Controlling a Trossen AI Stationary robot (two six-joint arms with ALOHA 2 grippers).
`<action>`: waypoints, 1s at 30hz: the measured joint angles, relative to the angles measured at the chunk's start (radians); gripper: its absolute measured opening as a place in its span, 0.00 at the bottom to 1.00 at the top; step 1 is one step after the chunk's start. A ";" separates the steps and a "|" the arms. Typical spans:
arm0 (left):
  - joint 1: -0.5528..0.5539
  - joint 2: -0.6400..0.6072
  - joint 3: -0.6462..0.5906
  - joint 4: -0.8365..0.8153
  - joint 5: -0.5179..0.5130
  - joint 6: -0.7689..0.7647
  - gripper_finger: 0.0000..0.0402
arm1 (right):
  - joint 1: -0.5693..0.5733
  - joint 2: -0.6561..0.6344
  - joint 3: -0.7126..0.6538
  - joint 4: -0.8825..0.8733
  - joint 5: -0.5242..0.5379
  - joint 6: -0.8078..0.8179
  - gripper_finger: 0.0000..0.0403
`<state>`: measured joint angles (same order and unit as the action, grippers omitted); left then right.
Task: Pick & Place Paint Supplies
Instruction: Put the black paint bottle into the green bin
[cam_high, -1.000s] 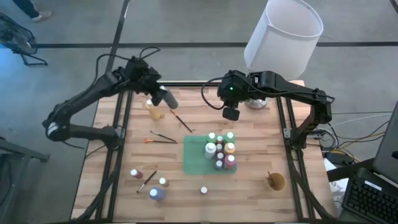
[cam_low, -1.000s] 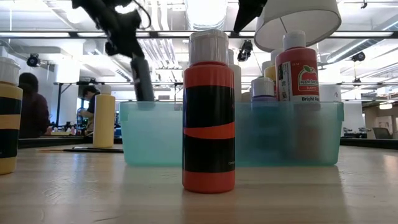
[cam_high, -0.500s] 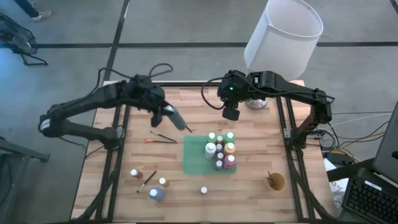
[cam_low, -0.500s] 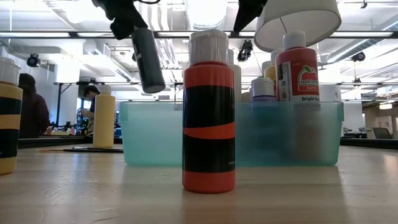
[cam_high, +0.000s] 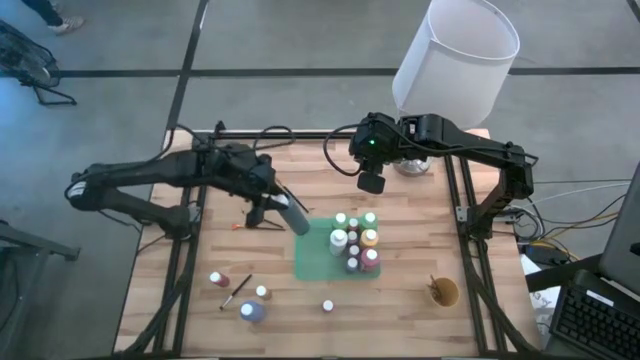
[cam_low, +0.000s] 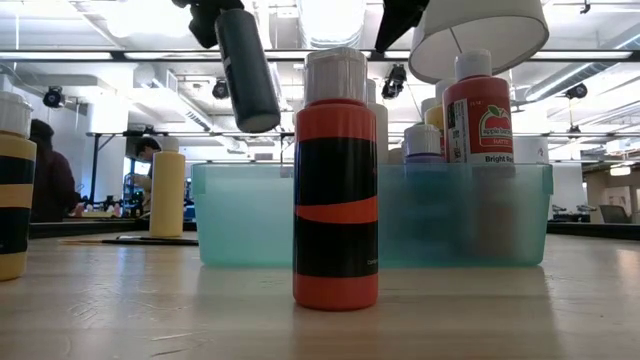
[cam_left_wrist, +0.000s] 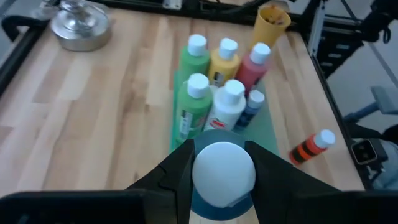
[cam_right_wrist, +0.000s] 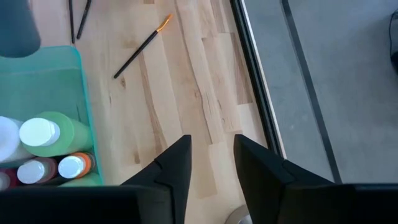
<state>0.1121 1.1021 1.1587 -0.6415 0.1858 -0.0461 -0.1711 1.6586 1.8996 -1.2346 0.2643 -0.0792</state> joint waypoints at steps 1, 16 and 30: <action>-0.011 0.005 0.000 0.000 -0.002 -0.003 0.31 | 0.000 0.000 0.000 0.000 0.000 0.000 0.28; -0.189 0.134 0.000 0.093 -0.033 -0.015 0.31 | 0.000 0.000 0.000 0.012 0.000 -0.003 0.14; -0.284 0.262 0.017 0.171 -0.177 -0.036 0.31 | 0.000 0.000 0.000 0.016 0.000 -0.002 0.15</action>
<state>-0.1722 1.3642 1.1760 -0.4704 0.0093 -0.0817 -0.1707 1.6588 1.8996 -1.2190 0.2642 -0.0814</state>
